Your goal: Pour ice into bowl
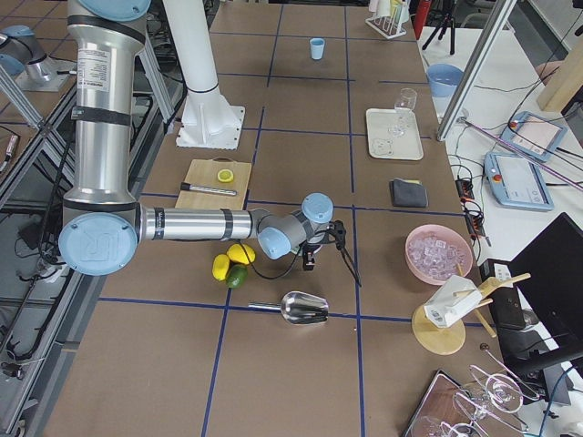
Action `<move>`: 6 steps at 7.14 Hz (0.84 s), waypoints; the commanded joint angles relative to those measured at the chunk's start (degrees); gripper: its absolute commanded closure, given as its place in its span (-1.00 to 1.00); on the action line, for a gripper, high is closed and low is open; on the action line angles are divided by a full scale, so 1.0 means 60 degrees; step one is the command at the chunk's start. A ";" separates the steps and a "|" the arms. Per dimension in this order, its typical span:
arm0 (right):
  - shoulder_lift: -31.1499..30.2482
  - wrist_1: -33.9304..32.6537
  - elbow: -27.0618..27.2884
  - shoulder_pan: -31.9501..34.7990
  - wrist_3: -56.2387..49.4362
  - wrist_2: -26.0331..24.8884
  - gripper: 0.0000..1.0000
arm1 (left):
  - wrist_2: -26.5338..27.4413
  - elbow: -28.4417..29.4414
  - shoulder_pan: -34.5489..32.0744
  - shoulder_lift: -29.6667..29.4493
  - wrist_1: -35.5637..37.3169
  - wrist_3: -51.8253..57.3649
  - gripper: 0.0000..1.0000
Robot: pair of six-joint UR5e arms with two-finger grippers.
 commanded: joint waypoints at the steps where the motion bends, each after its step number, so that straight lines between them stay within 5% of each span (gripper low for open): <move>1: 0.0030 0.0012 -0.0031 -0.0024 0.0005 0.0011 1.00 | 0.0000 -0.0009 0.0000 0.0006 0.0000 0.0000 -1.00; 4: 0.0044 -0.0002 0.0755 -0.0009 0.0936 0.0142 1.00 | 0.0000 -0.0038 -0.0015 0.0006 0.0000 0.0000 -1.00; 6: 0.0989 0.0012 0.1695 -0.0241 0.3842 0.0259 1.00 | -0.0014 -0.0053 -0.0015 -0.0009 0.0000 0.0014 -1.00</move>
